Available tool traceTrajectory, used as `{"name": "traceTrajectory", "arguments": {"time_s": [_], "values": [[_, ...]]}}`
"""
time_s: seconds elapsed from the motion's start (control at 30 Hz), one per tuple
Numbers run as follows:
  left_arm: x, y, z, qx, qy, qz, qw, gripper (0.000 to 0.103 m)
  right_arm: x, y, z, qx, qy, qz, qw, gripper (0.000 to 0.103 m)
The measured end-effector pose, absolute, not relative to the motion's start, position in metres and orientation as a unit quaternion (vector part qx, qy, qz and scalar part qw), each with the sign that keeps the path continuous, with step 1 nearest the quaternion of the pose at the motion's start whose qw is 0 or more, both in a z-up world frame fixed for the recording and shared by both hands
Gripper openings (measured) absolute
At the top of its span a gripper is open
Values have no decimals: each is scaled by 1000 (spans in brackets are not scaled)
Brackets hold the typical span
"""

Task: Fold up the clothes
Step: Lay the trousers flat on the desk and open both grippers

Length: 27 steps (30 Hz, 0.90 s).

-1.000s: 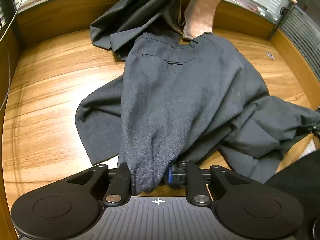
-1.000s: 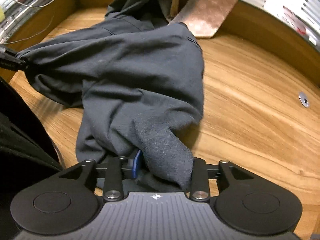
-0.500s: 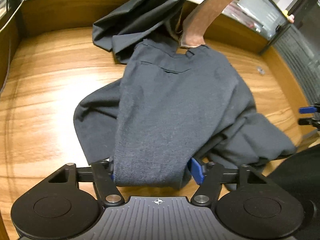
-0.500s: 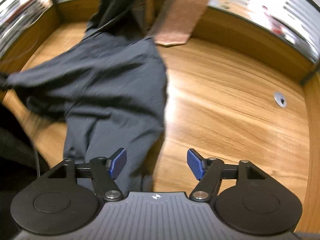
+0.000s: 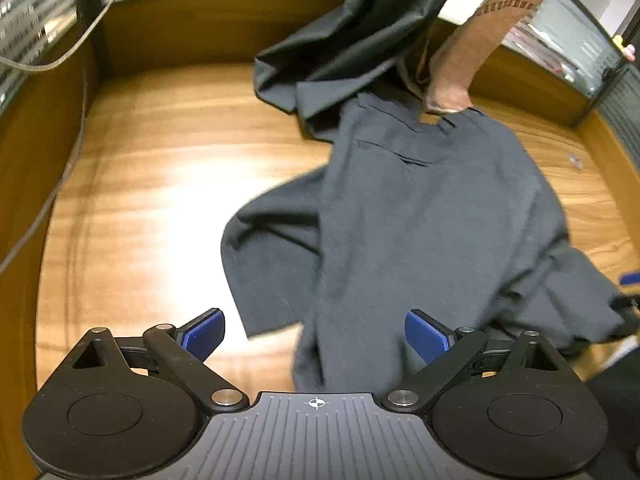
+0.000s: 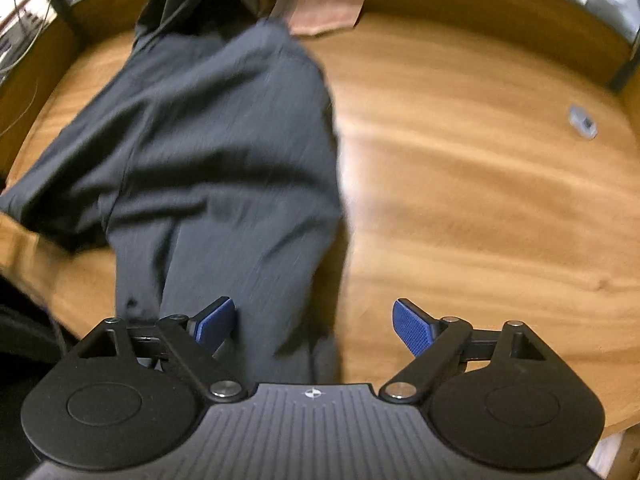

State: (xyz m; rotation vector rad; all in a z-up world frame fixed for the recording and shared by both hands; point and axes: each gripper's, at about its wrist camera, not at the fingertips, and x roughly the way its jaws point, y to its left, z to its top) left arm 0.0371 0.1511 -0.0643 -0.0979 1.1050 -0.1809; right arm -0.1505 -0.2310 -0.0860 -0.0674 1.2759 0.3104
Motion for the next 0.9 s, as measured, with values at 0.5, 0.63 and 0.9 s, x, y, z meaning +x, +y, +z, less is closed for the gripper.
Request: {"name": "traceTrajectory", "arguments": {"time_s": [0.5,0.63,0.9], "values": [[128,106,-103,-43,525,-137,839,98,-186,-211,-145,58,627,134,765,79],[152,100,-106,-40,524,-143,839,95,-181,-216,-128,64,606,130,782,81],[194,84,-113,-66,536,-150,828,83,-128,-227,-79,86,527,160,831,99]]}}
